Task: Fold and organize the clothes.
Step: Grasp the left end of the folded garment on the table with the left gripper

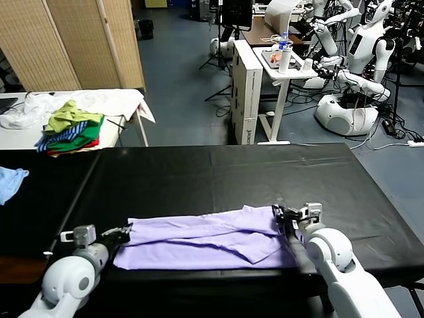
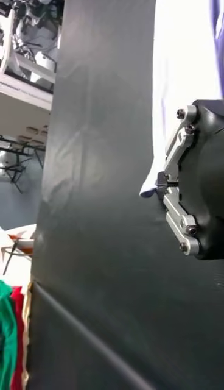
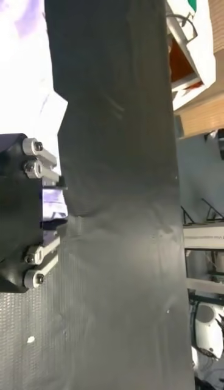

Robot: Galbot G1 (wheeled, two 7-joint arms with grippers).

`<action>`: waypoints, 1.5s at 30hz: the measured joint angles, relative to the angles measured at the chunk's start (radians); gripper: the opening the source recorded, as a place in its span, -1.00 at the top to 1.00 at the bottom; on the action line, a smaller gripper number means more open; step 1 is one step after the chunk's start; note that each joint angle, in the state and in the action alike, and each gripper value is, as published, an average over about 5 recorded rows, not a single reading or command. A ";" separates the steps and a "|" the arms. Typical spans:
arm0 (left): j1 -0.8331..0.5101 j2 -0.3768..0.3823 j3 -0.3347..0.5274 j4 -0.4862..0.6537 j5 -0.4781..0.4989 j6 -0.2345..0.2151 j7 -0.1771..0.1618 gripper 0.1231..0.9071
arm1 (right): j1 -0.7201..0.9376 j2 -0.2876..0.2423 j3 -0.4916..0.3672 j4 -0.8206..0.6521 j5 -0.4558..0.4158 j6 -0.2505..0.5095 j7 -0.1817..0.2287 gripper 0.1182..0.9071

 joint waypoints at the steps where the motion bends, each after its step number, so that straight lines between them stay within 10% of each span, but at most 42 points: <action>1: 0.001 -0.001 0.000 -0.001 0.002 -0.002 0.000 0.63 | -0.004 0.005 0.001 0.000 -0.005 0.011 0.009 0.62; 8: -0.012 -0.001 -0.007 0.006 0.022 -0.024 0.002 0.94 | -0.028 0.026 0.008 0.005 -0.018 0.042 0.032 0.92; 19: -0.020 -0.009 -0.007 0.010 0.040 -0.028 0.011 0.93 | -0.081 -0.015 0.061 0.075 0.019 0.034 -0.039 0.70; 30: 0.047 0.011 -0.066 -0.048 0.042 -0.027 0.027 -0.53 | -0.168 -0.070 0.162 0.192 0.067 0.035 -0.049 -0.88; 35: 0.079 -0.015 -0.075 -0.056 0.069 -0.028 0.046 -0.97 | -0.197 -0.091 0.203 0.220 0.085 0.037 -0.049 -1.00; 45: 0.136 -0.083 -0.087 -0.081 0.103 -0.047 0.068 -1.00 | -0.228 -0.101 0.245 0.229 0.089 0.043 -0.057 -1.00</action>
